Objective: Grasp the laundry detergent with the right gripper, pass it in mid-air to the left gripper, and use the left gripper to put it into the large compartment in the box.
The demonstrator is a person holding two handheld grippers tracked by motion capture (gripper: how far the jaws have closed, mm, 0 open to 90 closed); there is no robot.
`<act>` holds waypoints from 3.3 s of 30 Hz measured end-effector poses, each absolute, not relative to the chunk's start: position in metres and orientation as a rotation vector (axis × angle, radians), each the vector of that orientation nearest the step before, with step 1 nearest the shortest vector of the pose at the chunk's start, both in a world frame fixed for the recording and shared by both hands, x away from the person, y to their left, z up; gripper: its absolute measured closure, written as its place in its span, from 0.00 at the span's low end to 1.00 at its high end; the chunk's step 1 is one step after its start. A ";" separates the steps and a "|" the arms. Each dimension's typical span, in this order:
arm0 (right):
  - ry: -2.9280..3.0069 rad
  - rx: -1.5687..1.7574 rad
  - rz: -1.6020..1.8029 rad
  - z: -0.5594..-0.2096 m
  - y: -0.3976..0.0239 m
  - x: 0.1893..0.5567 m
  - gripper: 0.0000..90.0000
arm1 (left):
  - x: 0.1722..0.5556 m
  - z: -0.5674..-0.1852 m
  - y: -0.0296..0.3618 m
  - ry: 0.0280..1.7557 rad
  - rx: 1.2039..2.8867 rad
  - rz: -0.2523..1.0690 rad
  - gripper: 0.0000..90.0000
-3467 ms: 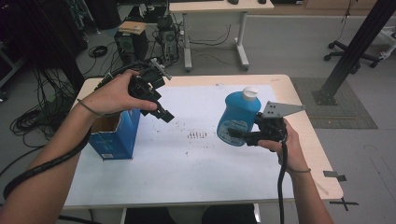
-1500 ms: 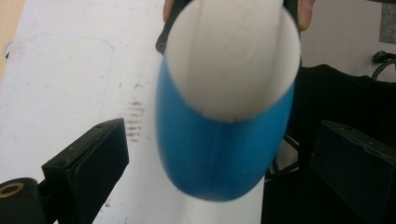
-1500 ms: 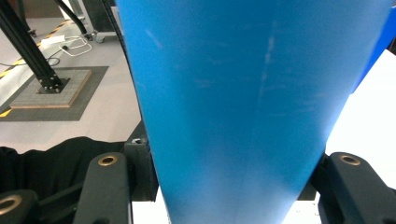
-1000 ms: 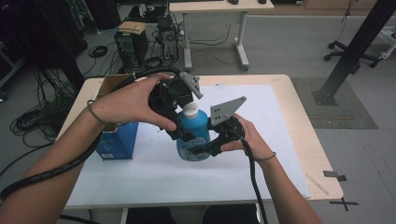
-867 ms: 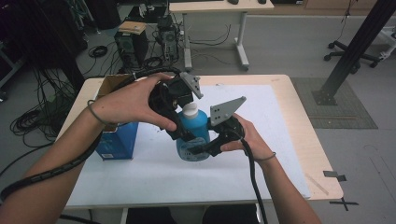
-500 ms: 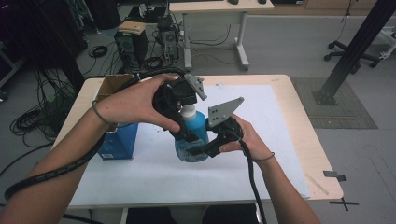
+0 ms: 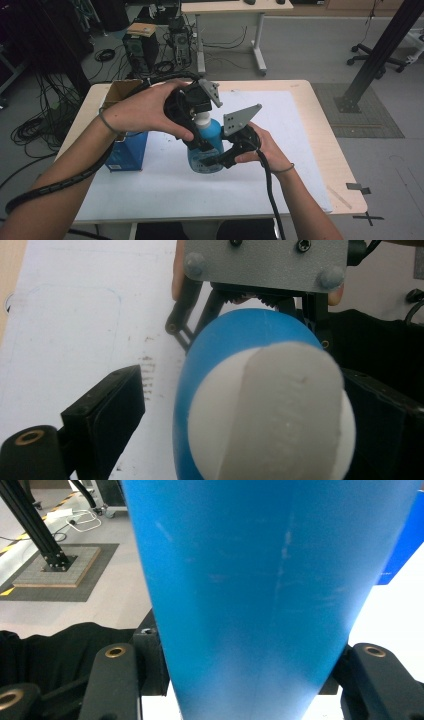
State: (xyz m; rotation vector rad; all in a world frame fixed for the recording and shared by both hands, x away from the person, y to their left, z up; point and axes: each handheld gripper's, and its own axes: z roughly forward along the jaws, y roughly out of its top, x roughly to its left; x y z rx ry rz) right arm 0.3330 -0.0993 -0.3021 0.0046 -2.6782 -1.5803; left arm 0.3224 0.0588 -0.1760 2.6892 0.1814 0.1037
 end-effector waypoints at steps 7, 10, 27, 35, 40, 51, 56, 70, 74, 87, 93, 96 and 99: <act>-2.680 0.009 -1.580 -0.301 -0.099 0.333 0.47 | 0.322 -0.174 0.057 0.177 2.698 0.107 0.22; -2.681 0.009 -1.579 -0.301 -0.099 0.333 0.47 | 0.322 -0.174 0.057 0.176 2.699 0.105 0.24; -2.686 0.021 -1.579 -0.299 -0.099 0.334 0.47 | 0.321 -0.172 0.055 0.154 2.709 0.098 0.35; -2.686 0.013 -1.585 -0.299 -0.101 0.334 0.47 | 0.321 -0.172 0.055 0.153 2.704 0.087 0.40; -2.685 0.013 -1.584 -0.299 -0.101 0.334 0.47 | 0.322 -0.171 0.055 0.169 2.707 0.081 0.41; -2.675 0.008 -1.605 -0.296 -0.104 0.335 0.47 | 0.321 -0.168 0.055 0.175 2.671 0.100 0.41; -2.666 0.005 -1.628 -0.297 -0.105 0.336 0.47 | 0.322 -0.167 0.053 0.173 2.685 0.103 0.41; -2.646 -0.025 -1.685 -0.297 -0.105 0.336 0.45 | 0.320 -0.164 0.050 0.168 2.692 0.138 0.42; -2.643 -0.021 -1.685 -0.298 -0.105 0.336 0.45 | 0.320 -0.164 0.049 0.163 2.701 0.135 0.42; -2.605 -0.039 -1.735 -0.297 -0.106 0.337 0.39 | 0.319 -0.163 0.045 0.158 2.710 0.139 0.42; -2.597 -0.053 -1.749 -0.299 -0.108 0.337 0.37 | 0.318 -0.162 0.045 0.152 2.713 0.153 0.42; -2.597 -0.053 -1.749 -0.299 -0.108 0.337 0.35 | 0.318 -0.160 0.046 0.155 2.711 0.155 0.42; -2.590 -0.072 -1.732 -0.300 -0.107 0.337 0.28 | 0.318 -0.159 0.046 0.153 2.709 0.160 0.42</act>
